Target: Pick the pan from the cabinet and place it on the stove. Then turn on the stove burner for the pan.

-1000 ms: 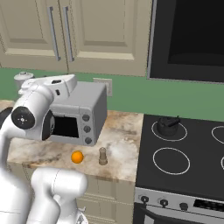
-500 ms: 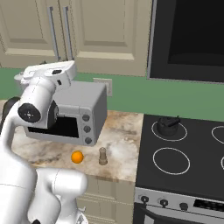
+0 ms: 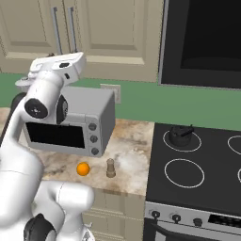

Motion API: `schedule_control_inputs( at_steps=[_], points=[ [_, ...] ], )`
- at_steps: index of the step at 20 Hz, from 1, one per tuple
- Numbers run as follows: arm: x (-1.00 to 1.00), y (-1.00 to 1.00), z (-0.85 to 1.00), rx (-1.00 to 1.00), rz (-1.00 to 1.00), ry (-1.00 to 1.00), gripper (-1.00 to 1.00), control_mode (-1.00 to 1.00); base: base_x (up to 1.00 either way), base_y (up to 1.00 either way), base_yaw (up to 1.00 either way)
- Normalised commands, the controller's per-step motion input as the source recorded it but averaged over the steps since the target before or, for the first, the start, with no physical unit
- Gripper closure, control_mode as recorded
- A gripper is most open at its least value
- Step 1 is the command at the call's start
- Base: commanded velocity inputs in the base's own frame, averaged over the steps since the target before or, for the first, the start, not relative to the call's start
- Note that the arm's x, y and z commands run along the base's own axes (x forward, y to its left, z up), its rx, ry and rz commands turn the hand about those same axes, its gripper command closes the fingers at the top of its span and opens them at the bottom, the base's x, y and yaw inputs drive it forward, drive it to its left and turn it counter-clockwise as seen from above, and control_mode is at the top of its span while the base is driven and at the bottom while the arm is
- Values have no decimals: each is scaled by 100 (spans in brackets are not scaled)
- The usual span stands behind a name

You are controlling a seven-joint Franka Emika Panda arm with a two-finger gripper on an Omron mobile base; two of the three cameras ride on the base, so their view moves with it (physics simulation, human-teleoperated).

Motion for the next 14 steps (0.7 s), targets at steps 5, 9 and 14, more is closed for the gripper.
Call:
schedule_control_inputs(
  at_steps=[5, 9, 14],
  points=[
    [13, 11, 28, 0, -10, 0, -100, -100, 0, 0, 0],
    [14, 14, 18, 0, -8, 0, -100, -100, 0, 0, 0],
    [15, 1, 10, 0, -2, 0, -100, -100, 0, 0, 0]
  ],
)
